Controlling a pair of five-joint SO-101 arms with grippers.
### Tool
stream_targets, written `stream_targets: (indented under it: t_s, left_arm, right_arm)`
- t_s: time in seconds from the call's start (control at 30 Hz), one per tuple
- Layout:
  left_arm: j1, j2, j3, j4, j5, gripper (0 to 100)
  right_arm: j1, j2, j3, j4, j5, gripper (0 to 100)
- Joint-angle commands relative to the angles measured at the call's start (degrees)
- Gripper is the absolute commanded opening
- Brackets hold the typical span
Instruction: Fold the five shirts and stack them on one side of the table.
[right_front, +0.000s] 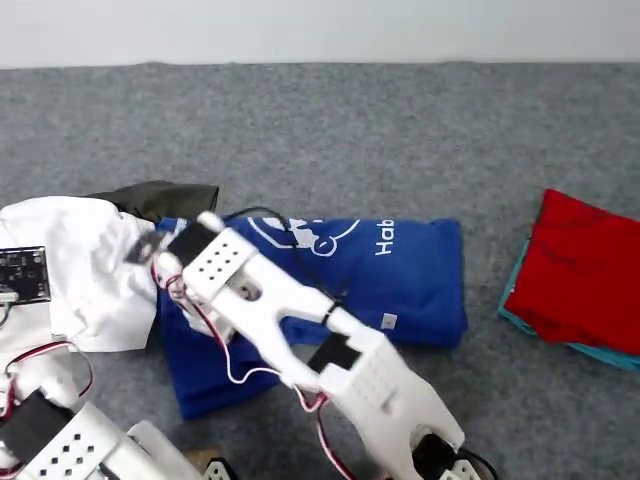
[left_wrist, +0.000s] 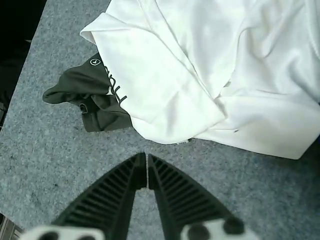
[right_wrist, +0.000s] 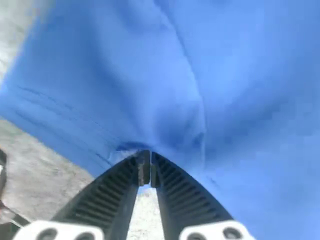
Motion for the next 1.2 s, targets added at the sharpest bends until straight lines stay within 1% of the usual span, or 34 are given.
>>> stream_targets:
  t_s: [0.0,0.1,0.2,0.27,0.53,0.6,0.7,0.73,0.8,0.9,1.07,1.1,1.17]
  left_arm:
    - [0.4,0.2,-3.7,-0.1,0.4,1]
    - [0.4,0.2,-5.1,0.0,0.7,1]
    - [0.5,0.3,-6.5,0.1,3.4,1]
    - [2.7,0.3,-7.0,0.6,4.0,1]
    - [16.7,0.4,-9.8,7.6,4.0,1]
    - [18.8,0.6,-9.7,8.5,4.0,1]
    - [18.9,0.7,-9.6,8.5,4.3,1]
    - [17.9,0.7,-9.7,8.7,5.2,1]
    - [14.2,0.7,-9.7,8.7,5.5,1]
    - [6.3,0.7,-9.8,8.4,0.8,1]
    - [-5.5,0.7,-9.5,8.4,-6.4,1]
    - [-6.9,0.7,-9.2,8.4,-7.4,1]
    - [-9.3,0.7,-7.3,7.4,-7.6,1]
  right_arm:
    - [2.7,-9.9,0.1,2.4,-2.0,0.9]
    - [5.9,-14.2,0.1,2.5,-3.3,0.9]
    - [9.2,-18.2,0.2,2.5,-3.9,0.9]
    - [10.9,-21.6,2.4,2.5,-3.9,0.9]
    - [15.5,-39.8,27.1,2.1,-3.6,0.9]
    - [15.8,-43.6,31.8,2.1,-3.6,0.9]
    - [15.3,-46.6,38.2,1.6,-3.4,0.9]
    - [14.5,-46.9,39.6,0.7,-3.3,0.9]
    - [12.7,-47.0,41.4,-0.7,0.0,0.9]
    - [8.2,-45.9,42.1,-4.8,4.3,0.9]
    - [-0.3,-40.3,42.1,-11.3,5.1,1.0]
    - [-1.5,-38.6,42.0,-12.1,5.4,1.8]
    - [-3.9,-35.6,41.9,-13.6,7.3,6.7]
